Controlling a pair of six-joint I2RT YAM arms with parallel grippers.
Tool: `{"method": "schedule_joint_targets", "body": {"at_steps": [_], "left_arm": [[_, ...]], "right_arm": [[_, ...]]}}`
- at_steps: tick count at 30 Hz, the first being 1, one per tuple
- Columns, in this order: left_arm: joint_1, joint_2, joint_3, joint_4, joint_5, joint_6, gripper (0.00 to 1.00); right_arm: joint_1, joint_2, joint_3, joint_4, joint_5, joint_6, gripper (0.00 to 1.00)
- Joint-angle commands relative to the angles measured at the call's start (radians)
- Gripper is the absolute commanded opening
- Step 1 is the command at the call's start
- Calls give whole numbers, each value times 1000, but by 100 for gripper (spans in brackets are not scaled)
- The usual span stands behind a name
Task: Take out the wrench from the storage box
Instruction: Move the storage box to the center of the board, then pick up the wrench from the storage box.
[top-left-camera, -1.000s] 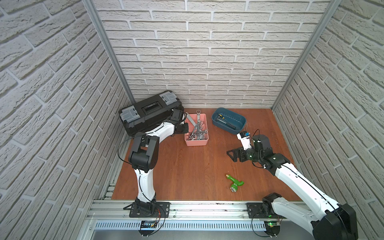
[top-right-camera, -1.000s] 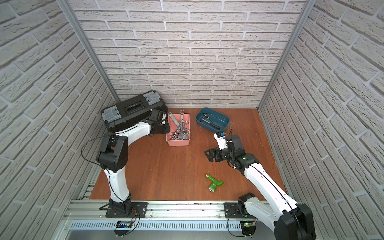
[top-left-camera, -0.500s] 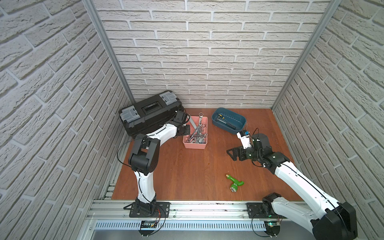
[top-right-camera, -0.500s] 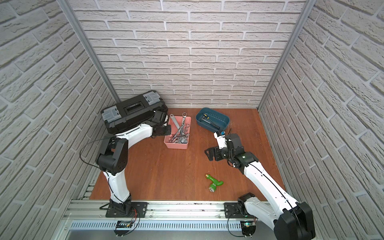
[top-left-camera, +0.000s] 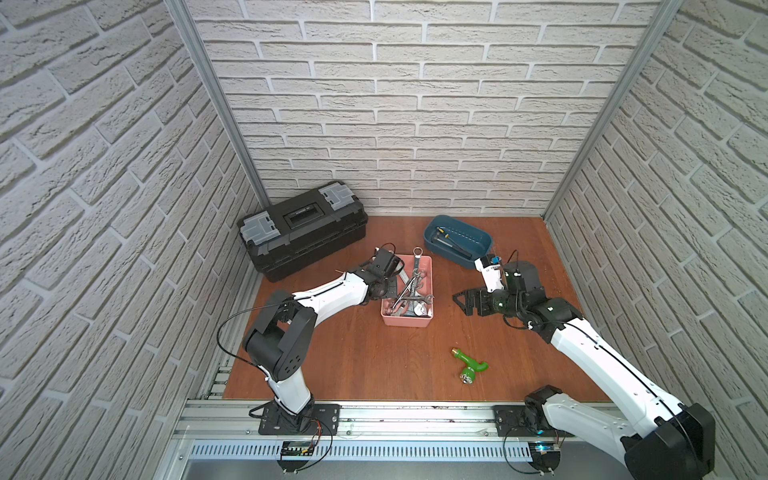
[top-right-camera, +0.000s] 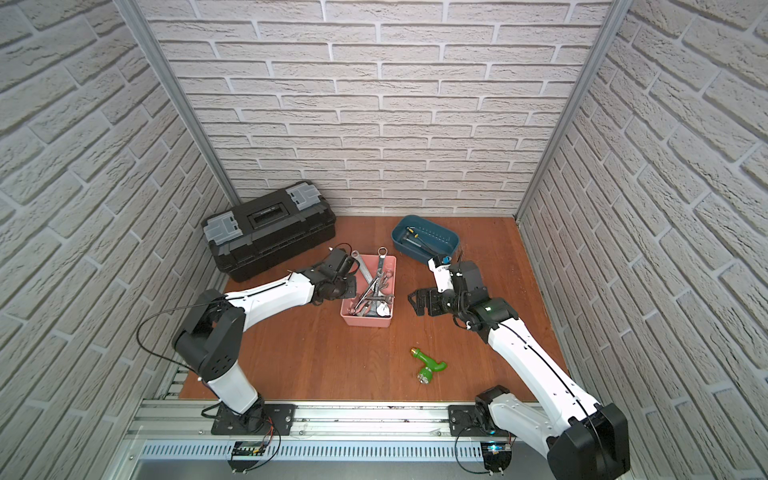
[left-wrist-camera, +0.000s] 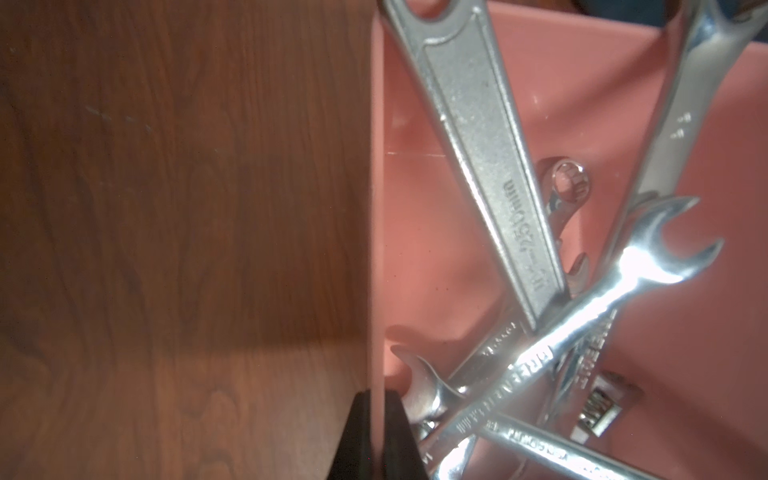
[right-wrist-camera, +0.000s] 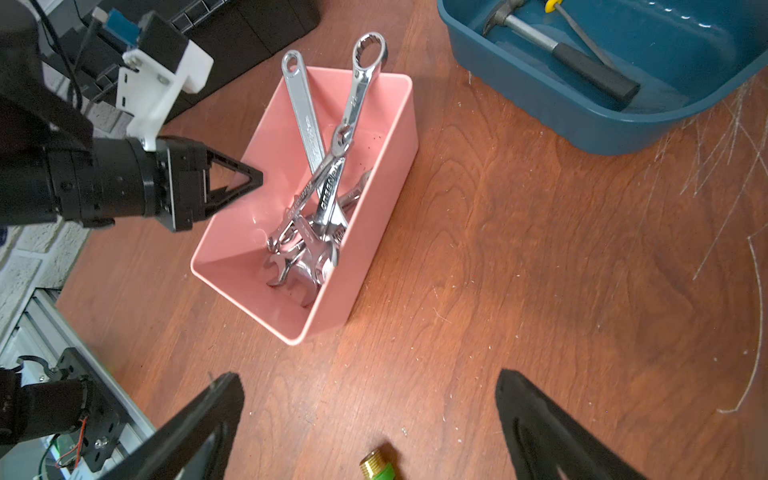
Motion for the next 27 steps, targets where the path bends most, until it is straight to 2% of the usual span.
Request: {"method": "schedule_joint_targets", "body": {"at_steps": [1, 8, 13, 18, 24, 27], "left_arm": [[-59, -63, -29, 27, -44, -105, 0], [-139, -92, -72, 20, -94, -186, 0], [-143, -119, -96, 13, -117, -179, 1], [-134, -139, -101, 12, -105, -161, 17], [-114, -172, -87, -14, -74, -113, 32], [-82, -205, -83, -20, -20, -82, 39]], "right_arm": [[23, 2, 21, -3, -3, 59, 98], [67, 20, 35, -5, -8, 52, 95], [87, 47, 62, -15, -12, 40, 92], [112, 69, 69, -7, -20, 24, 89], [120, 89, 95, -29, -20, -71, 86], [120, 106, 123, -53, -10, -113, 85]]}}
